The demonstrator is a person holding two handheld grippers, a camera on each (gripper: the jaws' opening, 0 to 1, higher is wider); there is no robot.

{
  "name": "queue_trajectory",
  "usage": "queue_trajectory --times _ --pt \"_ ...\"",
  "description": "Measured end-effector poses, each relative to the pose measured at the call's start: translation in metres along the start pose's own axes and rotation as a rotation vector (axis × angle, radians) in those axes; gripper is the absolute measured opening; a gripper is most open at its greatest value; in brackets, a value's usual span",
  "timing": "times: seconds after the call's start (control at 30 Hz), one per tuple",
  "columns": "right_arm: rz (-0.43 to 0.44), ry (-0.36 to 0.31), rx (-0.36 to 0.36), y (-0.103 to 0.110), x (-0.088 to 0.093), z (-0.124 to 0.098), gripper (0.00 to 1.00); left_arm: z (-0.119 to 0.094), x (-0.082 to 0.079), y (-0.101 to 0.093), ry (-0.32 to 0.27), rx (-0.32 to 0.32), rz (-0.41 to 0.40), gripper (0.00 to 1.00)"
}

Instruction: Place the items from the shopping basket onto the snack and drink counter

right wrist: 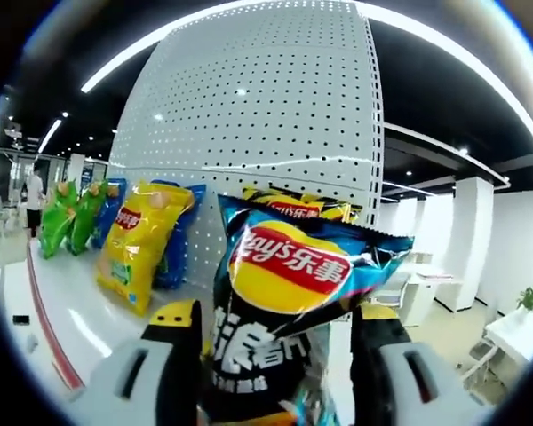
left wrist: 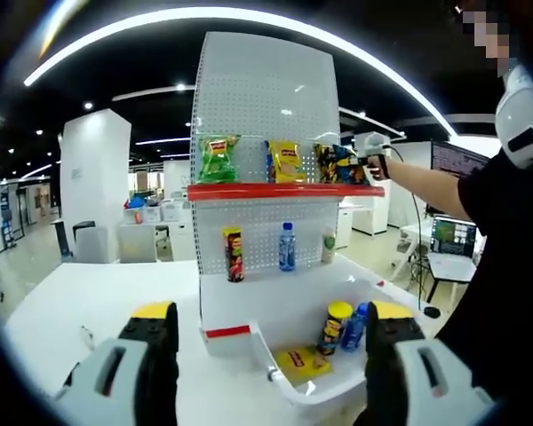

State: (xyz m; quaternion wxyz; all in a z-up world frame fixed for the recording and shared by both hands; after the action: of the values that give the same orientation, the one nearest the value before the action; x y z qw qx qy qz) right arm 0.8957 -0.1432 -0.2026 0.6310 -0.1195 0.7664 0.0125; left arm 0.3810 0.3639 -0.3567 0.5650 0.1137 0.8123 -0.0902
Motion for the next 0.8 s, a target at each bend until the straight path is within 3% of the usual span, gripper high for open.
queue_trajectory --times 0.2,0.23,0.33,0.43,0.47,0.57,0.7,0.8 --pt "0.053 0.006 -0.006 -0.006 0.004 0.001 0.69 0.001 0.001 0.0 0.006 0.006 0.001 0.86" --pt "0.052 0.001 -0.002 -0.002 0.004 -0.003 0.66 0.001 0.001 0.0 0.005 0.007 0.001 0.86" --pt "0.039 -0.003 0.003 -0.001 0.003 -0.004 0.46 0.001 0.001 0.001 0.003 0.007 -0.001 0.86" --pt "-0.024 -0.065 0.023 0.004 -0.006 -0.005 0.42 0.002 0.0 0.001 0.006 0.008 0.001 0.86" --pt "0.001 -0.089 0.022 0.007 -0.009 -0.006 0.42 0.002 0.0 0.001 0.005 0.007 0.0 0.86" --pt "0.022 -0.1 0.019 0.01 -0.01 0.004 0.42 0.004 0.001 -0.001 0.013 0.011 0.001 0.86" --pt "-0.033 -0.099 0.001 0.018 -0.003 0.012 0.47 0.003 0.0 -0.002 0.01 0.016 0.005 0.85" --pt "-0.112 -0.093 0.022 0.02 0.002 0.01 0.59 0.001 0.0 -0.001 0.007 0.011 0.002 0.85"
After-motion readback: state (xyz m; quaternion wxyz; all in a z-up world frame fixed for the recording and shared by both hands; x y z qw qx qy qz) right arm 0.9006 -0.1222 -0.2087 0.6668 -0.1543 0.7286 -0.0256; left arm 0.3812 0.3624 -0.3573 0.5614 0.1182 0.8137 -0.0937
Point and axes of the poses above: the point that each gripper's makers call its tool centre point, and the gripper's own axes: z roughly forward along the fingers, y roughly to its left, x roughly out of its underside, the point moved 5 cm from there along -z, roughly backward along the fingers, and after that the axes turned 10 degrees about y, right-handed, at the moved point
